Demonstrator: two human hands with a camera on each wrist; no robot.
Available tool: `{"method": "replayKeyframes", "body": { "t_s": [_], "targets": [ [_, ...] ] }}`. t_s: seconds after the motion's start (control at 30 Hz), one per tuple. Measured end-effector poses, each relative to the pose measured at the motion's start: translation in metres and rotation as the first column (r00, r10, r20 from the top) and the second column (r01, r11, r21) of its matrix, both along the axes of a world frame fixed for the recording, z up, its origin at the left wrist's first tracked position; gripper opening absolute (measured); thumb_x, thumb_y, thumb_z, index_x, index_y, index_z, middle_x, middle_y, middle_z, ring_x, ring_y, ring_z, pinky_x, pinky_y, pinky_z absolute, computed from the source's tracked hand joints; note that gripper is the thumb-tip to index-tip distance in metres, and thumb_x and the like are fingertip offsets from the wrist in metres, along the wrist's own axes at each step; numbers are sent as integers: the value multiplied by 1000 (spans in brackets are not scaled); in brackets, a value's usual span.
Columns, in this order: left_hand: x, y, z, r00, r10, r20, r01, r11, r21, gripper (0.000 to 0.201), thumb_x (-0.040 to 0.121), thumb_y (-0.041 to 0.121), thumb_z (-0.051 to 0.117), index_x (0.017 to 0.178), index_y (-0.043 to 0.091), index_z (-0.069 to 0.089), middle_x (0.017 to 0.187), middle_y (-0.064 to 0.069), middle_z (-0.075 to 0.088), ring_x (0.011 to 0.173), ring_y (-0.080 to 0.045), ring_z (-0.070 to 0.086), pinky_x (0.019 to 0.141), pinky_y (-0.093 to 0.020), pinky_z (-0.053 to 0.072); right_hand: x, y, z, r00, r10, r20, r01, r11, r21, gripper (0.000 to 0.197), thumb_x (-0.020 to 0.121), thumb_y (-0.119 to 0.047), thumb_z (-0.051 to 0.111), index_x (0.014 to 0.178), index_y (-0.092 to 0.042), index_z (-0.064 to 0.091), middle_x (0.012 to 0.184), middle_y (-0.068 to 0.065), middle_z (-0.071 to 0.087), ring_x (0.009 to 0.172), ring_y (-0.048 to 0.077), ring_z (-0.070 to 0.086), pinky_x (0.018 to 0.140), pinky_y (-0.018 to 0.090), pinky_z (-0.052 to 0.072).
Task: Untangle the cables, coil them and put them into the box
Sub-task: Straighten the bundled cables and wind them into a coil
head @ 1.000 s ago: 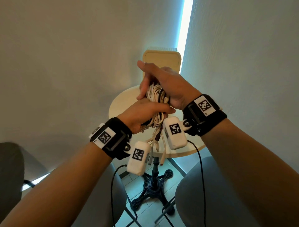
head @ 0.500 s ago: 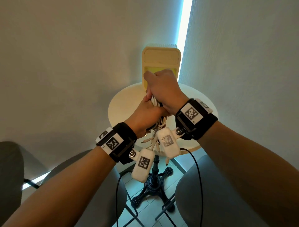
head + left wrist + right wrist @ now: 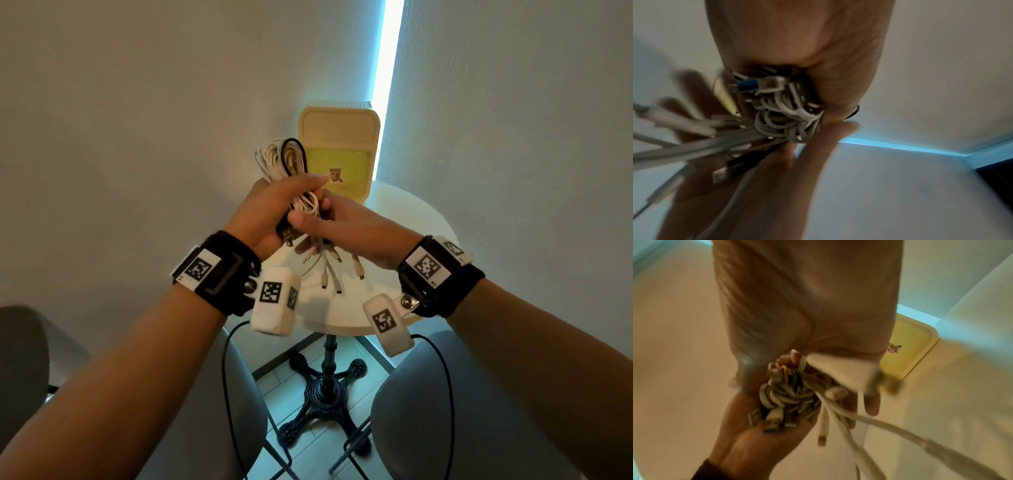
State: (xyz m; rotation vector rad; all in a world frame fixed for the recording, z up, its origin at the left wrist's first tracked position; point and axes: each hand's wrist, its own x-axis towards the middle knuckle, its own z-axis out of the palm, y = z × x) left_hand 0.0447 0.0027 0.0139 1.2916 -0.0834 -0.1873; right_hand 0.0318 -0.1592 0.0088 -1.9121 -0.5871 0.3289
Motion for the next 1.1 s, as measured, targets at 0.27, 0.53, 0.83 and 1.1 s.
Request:
{"method": "replayKeyframes", "body": {
  "t_s": [0.27, 0.53, 0.83, 1.1],
  "targets": [
    [5, 6, 1, 998, 64, 0, -64, 990, -126, 18, 91, 17, 82, 82, 9, 69, 77, -6, 66, 72, -19, 68, 78, -36, 59, -3, -4, -17, 969, 27, -244, -4, 996, 94, 24, 102, -7, 64, 123, 3, 62, 73, 11, 61, 59, 26, 61, 65, 45, 63],
    [8, 13, 6, 983, 161, 91, -175, 970, 171, 21, 87, 16, 86, 95, 3, 72, 73, -10, 65, 66, -25, 69, 71, -41, 57, -1, -7, -4, 997, 63, -55, -78, 927, -367, 30, 105, -30, 63, 106, 0, 59, 68, 5, 56, 51, 18, 49, 51, 34, 53],
    [8, 13, 3, 983, 82, 166, -164, 801, 575, 20, 85, 11, 84, 81, 5, 65, 60, -9, 58, 48, -21, 54, 47, -27, 41, 9, 0, 19, 916, 313, 252, 30, 571, -820, 18, 104, -28, 63, 112, -12, 67, 84, -1, 67, 77, 18, 61, 62, 26, 43],
    [2, 19, 4, 997, -26, 70, -18, 830, 557, 26, 92, 31, 82, 91, 6, 73, 73, -10, 73, 62, -21, 68, 61, -32, 53, 13, 0, 37, 827, 391, 404, 138, 556, -820, 22, 93, -34, 77, 85, -18, 65, 78, -6, 57, 79, 18, 55, 62, 28, 34]
  ]
}}
